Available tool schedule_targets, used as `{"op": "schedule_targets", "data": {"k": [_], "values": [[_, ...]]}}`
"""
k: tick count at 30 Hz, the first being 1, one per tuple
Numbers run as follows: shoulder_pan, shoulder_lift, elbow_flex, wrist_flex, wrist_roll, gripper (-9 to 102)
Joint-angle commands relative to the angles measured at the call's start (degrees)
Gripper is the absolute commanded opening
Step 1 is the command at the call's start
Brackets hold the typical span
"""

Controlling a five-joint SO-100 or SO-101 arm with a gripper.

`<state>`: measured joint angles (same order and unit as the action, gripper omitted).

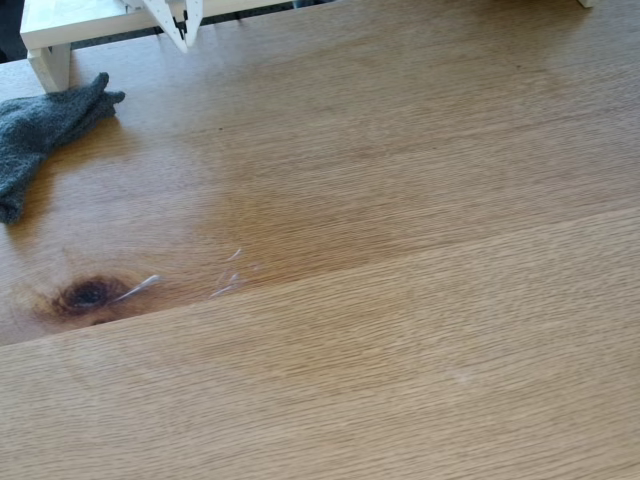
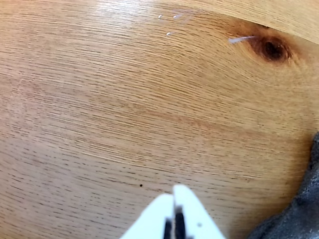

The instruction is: Clean the area in front of the robot

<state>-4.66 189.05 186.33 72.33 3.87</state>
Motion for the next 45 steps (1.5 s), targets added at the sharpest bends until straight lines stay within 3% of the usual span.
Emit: {"op": "schedule_targets", "data": {"k": [1,5,7,9,12,14,15,19,25,37,45], "values": [[16.5,-4.4,5.8,-2.3,1.6,0],[16.3,-4.7,5.8,-2.4,1.5,1],[16.5,-4.7,5.8,-2.4,1.5,8],[16.4,-4.7,5.8,-2.4,1.5,0],[16.2,-5.1,5.8,-3.1,1.5,0],[18.2,-6.8,5.8,-8.9,1.9,0],[18.5,-8.3,5.5,-12.0,1.6,7],[16.0,-18.3,1.8,-22.1,-0.3,16],[14.9,-33.0,-15.2,-23.7,2.3,26],[43.0,-70.3,-44.3,-33.2,-2.2,34],[59.0,-95.9,-45.8,-50.3,-14.8,31]]}}
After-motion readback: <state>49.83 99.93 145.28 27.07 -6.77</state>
